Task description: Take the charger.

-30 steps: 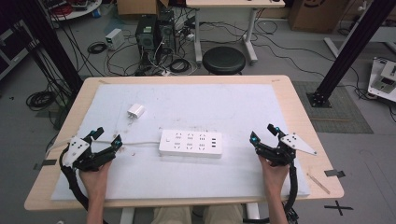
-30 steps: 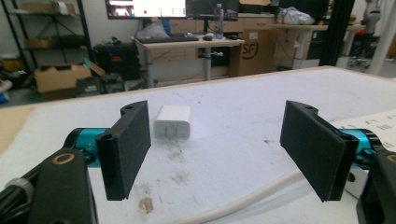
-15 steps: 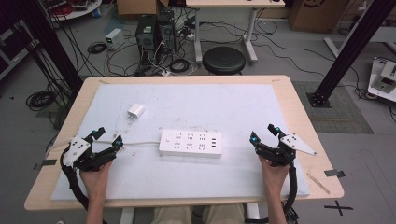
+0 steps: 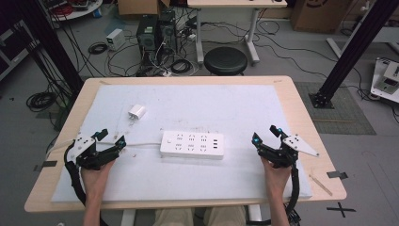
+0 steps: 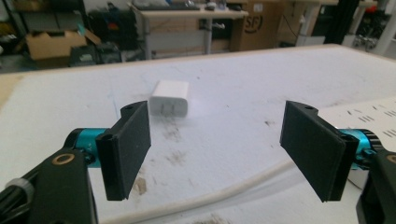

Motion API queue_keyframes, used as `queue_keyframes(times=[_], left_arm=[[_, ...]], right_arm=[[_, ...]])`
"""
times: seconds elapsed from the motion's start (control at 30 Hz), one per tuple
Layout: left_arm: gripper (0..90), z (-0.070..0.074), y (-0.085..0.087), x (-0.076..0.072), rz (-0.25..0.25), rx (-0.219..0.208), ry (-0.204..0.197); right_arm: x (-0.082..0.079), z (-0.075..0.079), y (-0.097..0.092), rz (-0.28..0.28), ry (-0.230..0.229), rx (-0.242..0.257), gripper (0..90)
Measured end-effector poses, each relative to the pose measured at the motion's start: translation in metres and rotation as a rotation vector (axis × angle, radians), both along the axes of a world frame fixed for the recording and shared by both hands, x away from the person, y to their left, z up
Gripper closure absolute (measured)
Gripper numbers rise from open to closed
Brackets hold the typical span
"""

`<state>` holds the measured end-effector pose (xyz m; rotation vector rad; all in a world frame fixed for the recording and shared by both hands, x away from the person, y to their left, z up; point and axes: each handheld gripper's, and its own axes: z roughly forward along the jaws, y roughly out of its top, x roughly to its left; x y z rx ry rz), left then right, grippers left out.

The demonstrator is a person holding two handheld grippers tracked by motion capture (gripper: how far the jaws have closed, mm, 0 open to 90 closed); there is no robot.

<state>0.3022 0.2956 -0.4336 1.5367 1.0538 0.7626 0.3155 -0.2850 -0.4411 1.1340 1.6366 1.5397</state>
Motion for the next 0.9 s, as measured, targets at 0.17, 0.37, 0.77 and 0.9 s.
queue_keyframes(times=[0.17,0.37,0.77,0.9], left_arm=[[23.1,0.016,-0.004,0.007,-0.044,0.021,0.023],[23.1,0.040,-0.007,0.023,-0.074,0.057,0.049],[23.1,0.070,-0.019,0.073,-0.115,0.172,0.181],[23.1,0.078,-0.022,0.092,-0.110,0.202,0.214]], right_arm=[[0.000,0.000,0.000,0.000,0.003,0.006,20.4],[0.000,0.000,0.000,-0.006,0.004,0.006,20.4],[0.000,0.000,0.000,-0.004,0.005,0.006,20.5],[-0.001,0.000,0.000,0.001,0.002,0.004,20.4]])
